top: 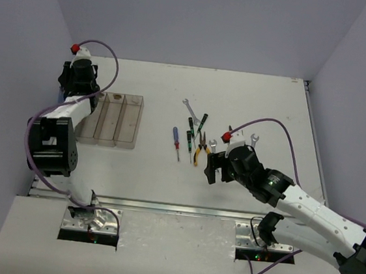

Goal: Sort the tools into containers

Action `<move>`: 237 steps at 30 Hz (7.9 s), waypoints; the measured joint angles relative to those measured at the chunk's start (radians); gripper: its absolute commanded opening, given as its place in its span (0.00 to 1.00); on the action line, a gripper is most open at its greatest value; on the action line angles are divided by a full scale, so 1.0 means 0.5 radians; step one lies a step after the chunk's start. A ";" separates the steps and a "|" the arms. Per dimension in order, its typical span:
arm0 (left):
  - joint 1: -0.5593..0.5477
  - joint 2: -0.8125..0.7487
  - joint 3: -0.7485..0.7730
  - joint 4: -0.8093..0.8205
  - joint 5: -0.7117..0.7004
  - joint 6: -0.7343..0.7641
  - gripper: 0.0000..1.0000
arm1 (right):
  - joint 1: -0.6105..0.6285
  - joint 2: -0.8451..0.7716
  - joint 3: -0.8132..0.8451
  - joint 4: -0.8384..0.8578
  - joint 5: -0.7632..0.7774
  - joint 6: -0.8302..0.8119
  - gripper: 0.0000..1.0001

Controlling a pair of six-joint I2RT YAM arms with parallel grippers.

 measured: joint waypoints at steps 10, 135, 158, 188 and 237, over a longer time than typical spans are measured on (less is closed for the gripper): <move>0.032 0.270 -0.128 0.096 0.138 0.031 0.00 | -0.011 0.040 0.000 0.046 -0.060 -0.001 0.99; -0.016 0.483 -0.403 0.593 0.462 0.826 0.04 | -0.169 0.196 -0.051 0.004 0.122 -0.116 0.99; -0.038 -0.033 -0.174 0.318 0.305 -0.232 1.00 | -0.170 0.310 -0.047 -0.022 0.154 -0.130 0.99; -0.390 -1.902 -0.772 -1.660 1.571 -1.766 1.00 | -1.135 1.104 0.519 -0.198 0.021 -0.233 0.69; -0.636 -1.937 -1.181 -0.651 2.745 -2.215 1.00 | -1.145 0.827 0.559 -0.167 -0.789 -0.257 0.00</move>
